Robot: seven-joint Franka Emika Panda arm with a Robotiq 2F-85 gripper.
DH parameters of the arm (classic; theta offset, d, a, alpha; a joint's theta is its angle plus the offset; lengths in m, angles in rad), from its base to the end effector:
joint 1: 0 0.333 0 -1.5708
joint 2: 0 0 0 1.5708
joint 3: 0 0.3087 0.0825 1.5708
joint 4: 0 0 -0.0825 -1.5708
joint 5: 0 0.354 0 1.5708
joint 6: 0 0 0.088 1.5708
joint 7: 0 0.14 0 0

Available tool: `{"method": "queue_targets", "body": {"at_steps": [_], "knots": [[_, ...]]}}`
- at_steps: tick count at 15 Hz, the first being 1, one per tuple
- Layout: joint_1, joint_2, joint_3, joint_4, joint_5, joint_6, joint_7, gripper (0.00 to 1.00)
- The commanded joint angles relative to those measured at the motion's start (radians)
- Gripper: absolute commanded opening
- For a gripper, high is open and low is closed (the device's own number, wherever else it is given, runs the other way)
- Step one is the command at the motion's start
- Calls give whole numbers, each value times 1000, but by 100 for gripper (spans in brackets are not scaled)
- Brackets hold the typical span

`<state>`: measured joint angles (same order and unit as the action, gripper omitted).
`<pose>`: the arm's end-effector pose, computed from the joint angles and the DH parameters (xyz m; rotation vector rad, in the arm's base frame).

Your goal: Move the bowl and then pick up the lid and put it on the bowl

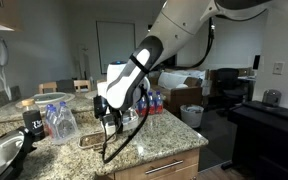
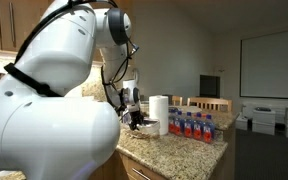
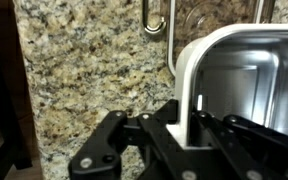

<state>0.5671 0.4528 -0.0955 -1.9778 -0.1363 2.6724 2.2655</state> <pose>0.5519 0.2864 0.2463 -1.9646 2.1591 -0.2386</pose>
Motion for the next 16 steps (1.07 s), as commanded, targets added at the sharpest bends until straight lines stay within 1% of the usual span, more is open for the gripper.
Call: {"method": "queue_targets", "body": {"at_steps": [1, 3, 6, 10, 12, 15, 16], "knots": [[-62, -94, 27, -109, -39, 10, -24, 5], [-92, -121, 30, -146, -60, 17, -41, 6], [-146, -153, 41, -193, -76, 34, -109, 5], [-215, -183, 58, -247, -77, 92, -242, 5], [-245, -205, 58, -293, -55, 150, -285, 5], [-295, -249, 71, -385, 16, 225, -316, 5], [-310, -265, 82, -412, 48, 232, -324, 5]]}}
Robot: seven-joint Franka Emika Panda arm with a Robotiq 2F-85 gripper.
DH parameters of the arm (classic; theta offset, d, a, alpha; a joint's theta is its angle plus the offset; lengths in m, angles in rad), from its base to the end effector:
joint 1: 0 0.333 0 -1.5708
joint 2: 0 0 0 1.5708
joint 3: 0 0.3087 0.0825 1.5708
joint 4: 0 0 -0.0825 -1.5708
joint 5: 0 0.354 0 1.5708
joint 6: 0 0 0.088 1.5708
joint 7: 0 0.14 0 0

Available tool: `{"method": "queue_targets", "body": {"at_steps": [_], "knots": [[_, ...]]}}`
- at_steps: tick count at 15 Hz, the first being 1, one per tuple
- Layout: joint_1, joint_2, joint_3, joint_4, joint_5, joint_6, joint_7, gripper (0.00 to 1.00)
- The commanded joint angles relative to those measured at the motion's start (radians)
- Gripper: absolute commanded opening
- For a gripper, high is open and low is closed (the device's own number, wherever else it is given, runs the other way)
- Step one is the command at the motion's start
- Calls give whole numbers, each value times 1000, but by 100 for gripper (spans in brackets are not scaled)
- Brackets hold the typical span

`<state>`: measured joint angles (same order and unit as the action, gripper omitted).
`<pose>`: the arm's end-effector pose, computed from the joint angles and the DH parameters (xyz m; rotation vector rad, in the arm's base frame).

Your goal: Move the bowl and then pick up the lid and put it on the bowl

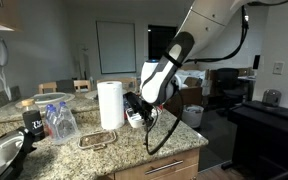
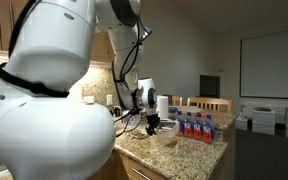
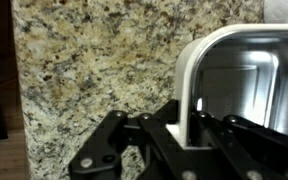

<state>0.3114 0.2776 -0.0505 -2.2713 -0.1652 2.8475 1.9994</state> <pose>0.5343 0.1500 0.2516 -2.0335 2.0595 -0.2963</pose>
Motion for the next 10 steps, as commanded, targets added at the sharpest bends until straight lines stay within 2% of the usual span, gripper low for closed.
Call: {"method": "queue_targets", "body": {"at_steps": [1, 2, 4, 10], "knots": [[-46, -109, 22, -146, 68, 55, -35, 5], [-47, -126, 23, -167, 72, 50, -33, 5], [-29, -163, 0, -203, 11, 38, -5, 5], [-80, -232, 42, -278, 26, 53, -54, 5]]}}
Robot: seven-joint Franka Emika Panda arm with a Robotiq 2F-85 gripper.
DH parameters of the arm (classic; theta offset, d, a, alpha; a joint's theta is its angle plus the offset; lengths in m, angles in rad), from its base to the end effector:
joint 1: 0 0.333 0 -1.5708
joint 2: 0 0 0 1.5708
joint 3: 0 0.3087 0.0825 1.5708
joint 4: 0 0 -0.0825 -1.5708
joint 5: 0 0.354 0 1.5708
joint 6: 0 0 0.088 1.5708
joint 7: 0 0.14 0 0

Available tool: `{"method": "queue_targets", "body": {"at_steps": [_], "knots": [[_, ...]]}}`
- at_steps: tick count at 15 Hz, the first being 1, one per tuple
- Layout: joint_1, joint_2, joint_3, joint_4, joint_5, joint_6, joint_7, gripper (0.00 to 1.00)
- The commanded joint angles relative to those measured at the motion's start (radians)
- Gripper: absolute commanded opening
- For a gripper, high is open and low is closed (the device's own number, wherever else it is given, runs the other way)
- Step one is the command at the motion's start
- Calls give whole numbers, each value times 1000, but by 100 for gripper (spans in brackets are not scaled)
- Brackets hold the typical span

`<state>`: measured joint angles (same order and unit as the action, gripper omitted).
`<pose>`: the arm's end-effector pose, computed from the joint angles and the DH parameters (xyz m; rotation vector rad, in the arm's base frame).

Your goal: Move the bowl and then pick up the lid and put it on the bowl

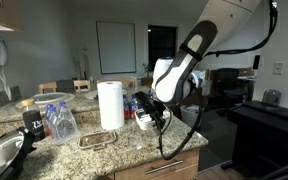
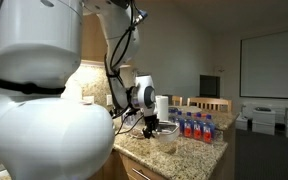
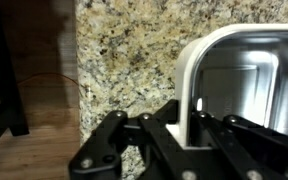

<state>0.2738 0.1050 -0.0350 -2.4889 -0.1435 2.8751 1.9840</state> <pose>0.4766 0.1229 0.2618 -2.0126 2.0959 -0.2613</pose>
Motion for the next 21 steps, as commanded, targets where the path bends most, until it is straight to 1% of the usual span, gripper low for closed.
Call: {"method": "queue_targets", "body": {"at_steps": [1, 2, 4, 8, 9, 10, 12, 14, 16, 21], "knots": [[-56, -58, 31, -69, 18, 35, -55, 5], [-72, -53, 45, -73, 63, 41, -98, 5], [-100, -37, 57, -72, 116, 38, -176, 5], [-156, -19, 77, -52, 269, 21, -380, 5], [-170, -17, 80, -45, 310, 11, -438, 5], [-186, -17, 101, -33, 396, -19, -531, 5], [-208, -10, 112, -8, 496, -71, -674, 5], [-217, 1, 102, 10, 530, -117, -763, 5], [-225, 16, 85, 29, 524, -163, -808, 5], [-228, 78, 43, 64, 450, -196, -825, 5]]}}
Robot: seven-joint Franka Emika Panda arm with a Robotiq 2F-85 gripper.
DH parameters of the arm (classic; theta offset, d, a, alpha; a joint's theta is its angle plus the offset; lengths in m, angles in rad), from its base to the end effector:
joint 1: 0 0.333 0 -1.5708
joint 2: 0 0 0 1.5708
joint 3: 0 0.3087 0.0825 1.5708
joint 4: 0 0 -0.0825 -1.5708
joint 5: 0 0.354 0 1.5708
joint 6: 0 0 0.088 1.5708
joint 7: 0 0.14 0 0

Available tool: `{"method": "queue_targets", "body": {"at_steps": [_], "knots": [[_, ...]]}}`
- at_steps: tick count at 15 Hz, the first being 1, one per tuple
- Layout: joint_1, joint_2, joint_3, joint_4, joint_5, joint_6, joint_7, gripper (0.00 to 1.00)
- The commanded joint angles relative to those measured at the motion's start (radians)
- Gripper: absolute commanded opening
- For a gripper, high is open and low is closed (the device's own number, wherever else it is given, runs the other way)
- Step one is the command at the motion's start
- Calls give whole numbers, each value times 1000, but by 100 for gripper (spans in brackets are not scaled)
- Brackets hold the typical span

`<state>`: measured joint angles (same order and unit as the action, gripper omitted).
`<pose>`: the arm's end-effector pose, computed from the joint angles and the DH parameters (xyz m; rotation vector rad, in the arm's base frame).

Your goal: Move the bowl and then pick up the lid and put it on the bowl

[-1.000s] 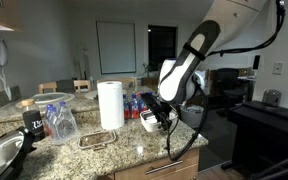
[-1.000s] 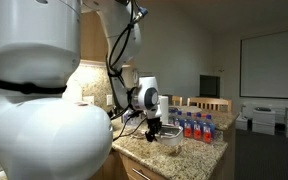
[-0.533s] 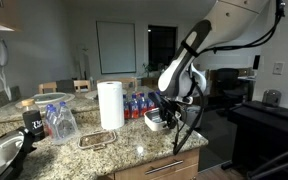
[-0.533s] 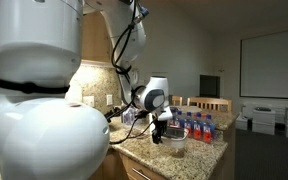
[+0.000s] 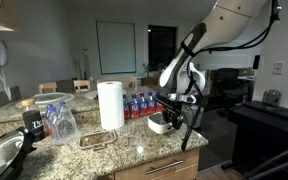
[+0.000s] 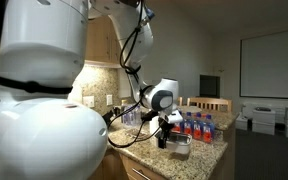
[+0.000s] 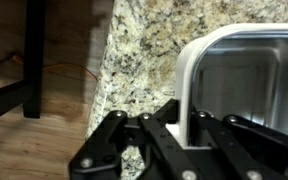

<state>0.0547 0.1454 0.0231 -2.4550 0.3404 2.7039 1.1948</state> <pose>0.4795 0.0308 0.2348 -2.2383 1.9218 0.0221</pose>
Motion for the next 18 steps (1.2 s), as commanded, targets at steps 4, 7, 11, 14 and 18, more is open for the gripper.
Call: {"method": "queue_targets", "body": {"at_steps": [4, 7, 11, 14, 18], "knots": [[10, 105, -44, 58, -106, 0, -12, 5], [19, 147, -61, 80, -111, 33, 18, 5], [19, 154, -61, 87, -51, 117, 66, 5], [25, 164, -64, 95, -57, 121, 83, 5], [29, 183, -65, 108, -60, 101, 87, 5]]}}
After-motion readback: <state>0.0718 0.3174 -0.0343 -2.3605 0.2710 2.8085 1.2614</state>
